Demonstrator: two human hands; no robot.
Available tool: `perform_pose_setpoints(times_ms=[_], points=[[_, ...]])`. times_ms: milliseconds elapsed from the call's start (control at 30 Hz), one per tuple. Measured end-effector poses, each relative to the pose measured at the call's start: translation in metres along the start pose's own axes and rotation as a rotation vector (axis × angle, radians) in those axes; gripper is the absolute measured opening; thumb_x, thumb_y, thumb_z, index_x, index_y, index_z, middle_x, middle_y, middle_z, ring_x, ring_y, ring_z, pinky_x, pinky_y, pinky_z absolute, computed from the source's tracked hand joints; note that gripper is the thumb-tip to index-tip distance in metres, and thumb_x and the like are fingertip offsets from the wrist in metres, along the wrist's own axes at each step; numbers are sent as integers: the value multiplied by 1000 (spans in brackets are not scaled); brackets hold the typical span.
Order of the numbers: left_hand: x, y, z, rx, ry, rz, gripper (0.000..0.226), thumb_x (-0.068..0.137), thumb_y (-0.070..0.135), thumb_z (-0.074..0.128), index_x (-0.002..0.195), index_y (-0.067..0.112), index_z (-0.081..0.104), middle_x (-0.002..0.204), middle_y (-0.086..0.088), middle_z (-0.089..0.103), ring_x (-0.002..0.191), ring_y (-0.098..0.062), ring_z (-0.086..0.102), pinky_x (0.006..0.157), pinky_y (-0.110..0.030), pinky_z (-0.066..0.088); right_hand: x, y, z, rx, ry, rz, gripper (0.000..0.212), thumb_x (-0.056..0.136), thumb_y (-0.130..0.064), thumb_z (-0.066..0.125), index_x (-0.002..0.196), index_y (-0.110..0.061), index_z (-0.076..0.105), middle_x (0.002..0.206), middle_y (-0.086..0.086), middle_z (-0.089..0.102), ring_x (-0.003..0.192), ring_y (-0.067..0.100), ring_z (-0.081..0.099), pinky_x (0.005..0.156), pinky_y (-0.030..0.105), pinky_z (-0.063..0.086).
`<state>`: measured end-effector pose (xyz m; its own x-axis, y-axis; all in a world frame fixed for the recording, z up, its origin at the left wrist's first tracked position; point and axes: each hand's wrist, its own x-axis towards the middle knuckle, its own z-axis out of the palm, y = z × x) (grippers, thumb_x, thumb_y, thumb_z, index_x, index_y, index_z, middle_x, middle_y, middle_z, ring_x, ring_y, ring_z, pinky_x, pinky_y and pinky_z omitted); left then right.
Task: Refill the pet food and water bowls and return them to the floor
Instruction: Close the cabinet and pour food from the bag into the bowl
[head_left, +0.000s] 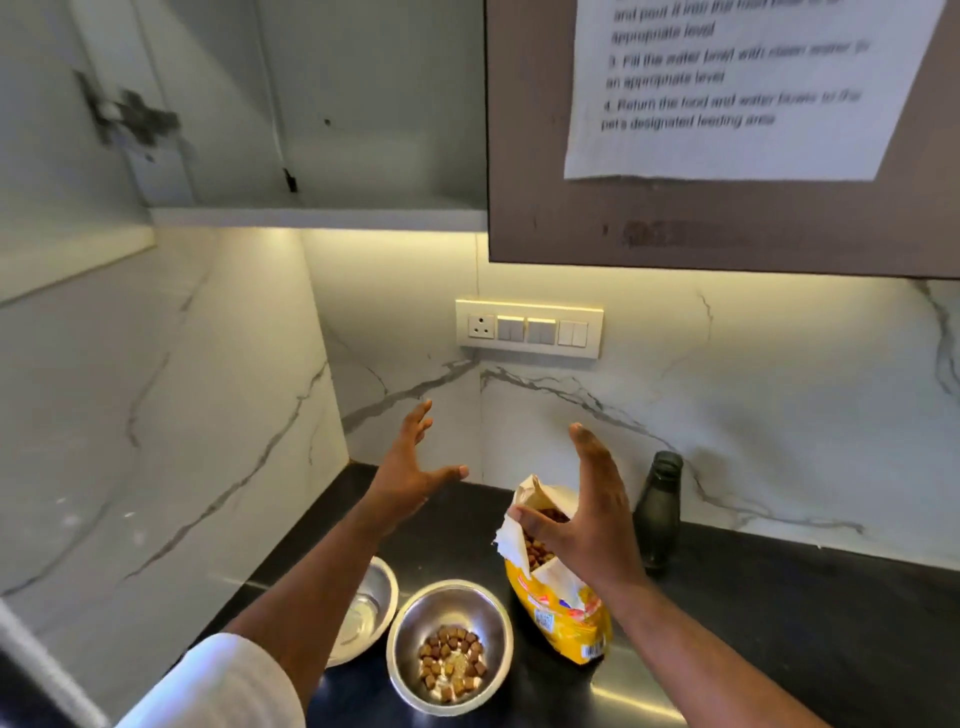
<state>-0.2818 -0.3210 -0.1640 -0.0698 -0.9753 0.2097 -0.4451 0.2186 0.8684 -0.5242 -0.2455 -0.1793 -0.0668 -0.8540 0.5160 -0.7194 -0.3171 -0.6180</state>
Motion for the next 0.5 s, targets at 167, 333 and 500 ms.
perform_pose_setpoints(times_ms=[167, 333, 500], points=[[-30, 51, -35, 99, 191, 108, 92, 86, 47, 77, 160, 29, 25, 168, -1, 30, 153, -25, 31, 119, -42, 32, 29, -54, -9, -171, 56, -202, 99, 85, -81, 42, 160, -21, 23, 168, 4, 24, 156, 23, 22, 122, 45, 30], [-65, 90, -79, 127, 374, 184, 88, 89, 48, 74, 160, 32, 26, 168, 0, 29, 151, -24, 32, 118, -44, 33, 50, -123, -23, -201, 143, -394, 93, 91, -75, 45, 162, -20, 22, 170, 4, 21, 156, 24, 19, 121, 41, 25], [-100, 121, -132, 169, 507, 267, 91, 89, 52, 72, 162, 32, 21, 171, 4, 23, 155, -20, 26, 122, -47, 30, 50, -200, -37, -203, 222, -518, 92, 92, -80, 34, 162, -21, 21, 170, 4, 20, 157, 23, 18, 123, 44, 26]])
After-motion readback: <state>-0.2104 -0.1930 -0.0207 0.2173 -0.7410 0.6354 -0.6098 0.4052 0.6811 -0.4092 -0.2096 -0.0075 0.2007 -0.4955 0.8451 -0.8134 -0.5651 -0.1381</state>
